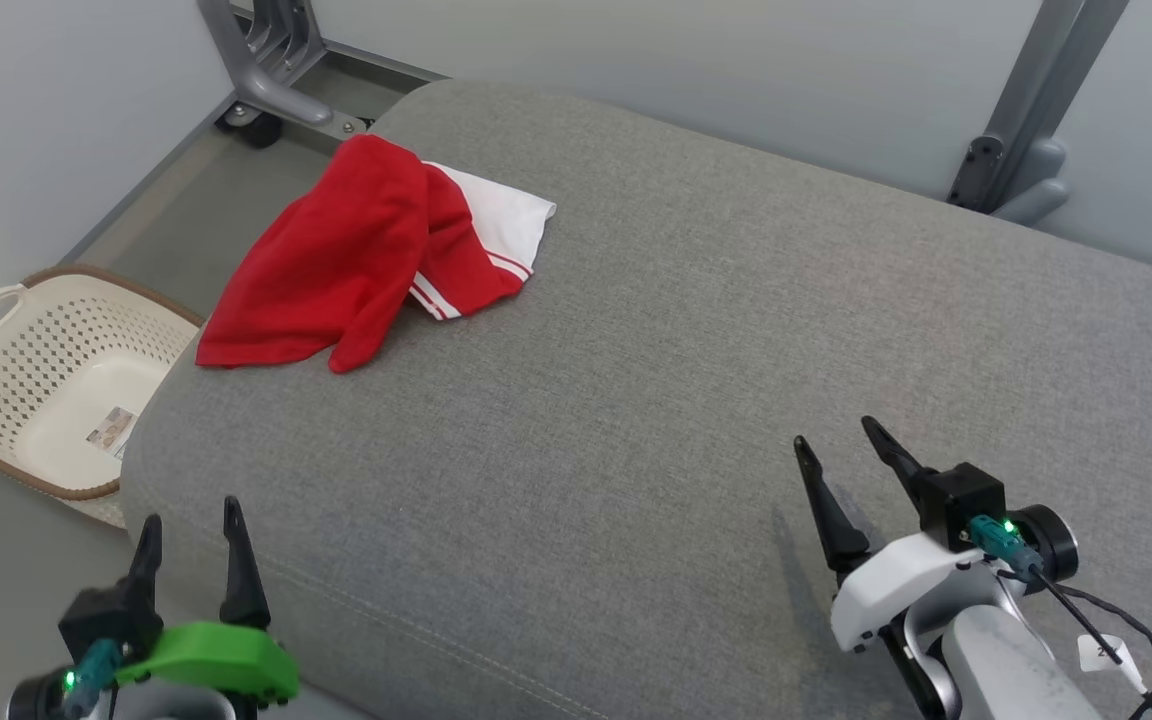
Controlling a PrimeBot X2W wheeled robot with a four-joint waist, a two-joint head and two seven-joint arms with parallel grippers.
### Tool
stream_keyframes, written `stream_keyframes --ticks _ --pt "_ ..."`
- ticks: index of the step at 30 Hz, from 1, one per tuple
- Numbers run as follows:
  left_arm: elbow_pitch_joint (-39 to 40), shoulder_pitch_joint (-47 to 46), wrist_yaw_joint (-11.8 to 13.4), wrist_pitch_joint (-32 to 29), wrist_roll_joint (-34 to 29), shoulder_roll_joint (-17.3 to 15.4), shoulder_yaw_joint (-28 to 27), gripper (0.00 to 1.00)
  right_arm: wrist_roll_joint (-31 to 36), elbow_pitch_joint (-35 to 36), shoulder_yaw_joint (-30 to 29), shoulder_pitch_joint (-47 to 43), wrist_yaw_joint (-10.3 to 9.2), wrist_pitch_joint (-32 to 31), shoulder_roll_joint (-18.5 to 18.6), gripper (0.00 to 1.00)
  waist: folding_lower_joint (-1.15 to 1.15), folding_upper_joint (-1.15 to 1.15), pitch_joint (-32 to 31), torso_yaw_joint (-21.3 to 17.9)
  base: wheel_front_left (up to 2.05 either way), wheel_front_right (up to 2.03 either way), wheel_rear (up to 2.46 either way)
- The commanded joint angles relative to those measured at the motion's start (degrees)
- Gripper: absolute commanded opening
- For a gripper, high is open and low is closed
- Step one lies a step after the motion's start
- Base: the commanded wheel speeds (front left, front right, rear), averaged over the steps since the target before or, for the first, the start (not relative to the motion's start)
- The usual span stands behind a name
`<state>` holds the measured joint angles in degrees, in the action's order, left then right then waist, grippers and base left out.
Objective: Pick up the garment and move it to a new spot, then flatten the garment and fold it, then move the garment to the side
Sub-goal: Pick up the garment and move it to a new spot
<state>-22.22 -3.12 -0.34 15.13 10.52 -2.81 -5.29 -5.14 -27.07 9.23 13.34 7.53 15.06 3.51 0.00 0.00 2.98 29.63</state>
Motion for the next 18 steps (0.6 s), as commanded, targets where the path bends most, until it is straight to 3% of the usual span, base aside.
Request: stream_keyframes --ticks 1,9,18 --pt "-0.8 -3.6 -1.0 0.0 -0.4 -0.2 -0.3 1.00 0.5 0.2 -0.2 0.8 -0.09 0.2 1.6 1.00 0.00 0.00 3.4 -3.2 0.00 0.00 0.00" --pt "-5.7 -18.0 -5.5 0.0 -1.8 -2.8 -2.0 1.00 0.9 2.6 -0.5 4.9 -0.09 0.2 6.0 1.00 0.00 0.00 11.1 -8.8 0.00 0.00 0.00" --pt "-19.1 -36.6 -7.1 0.0 1.4 -11.7 -2.4 1.00 0.0 4.6 1.1 9.2 -0.09 0.2 9.2 1.00 0.00 0.00 18.2 -15.6 0.00 0.00 0.00"
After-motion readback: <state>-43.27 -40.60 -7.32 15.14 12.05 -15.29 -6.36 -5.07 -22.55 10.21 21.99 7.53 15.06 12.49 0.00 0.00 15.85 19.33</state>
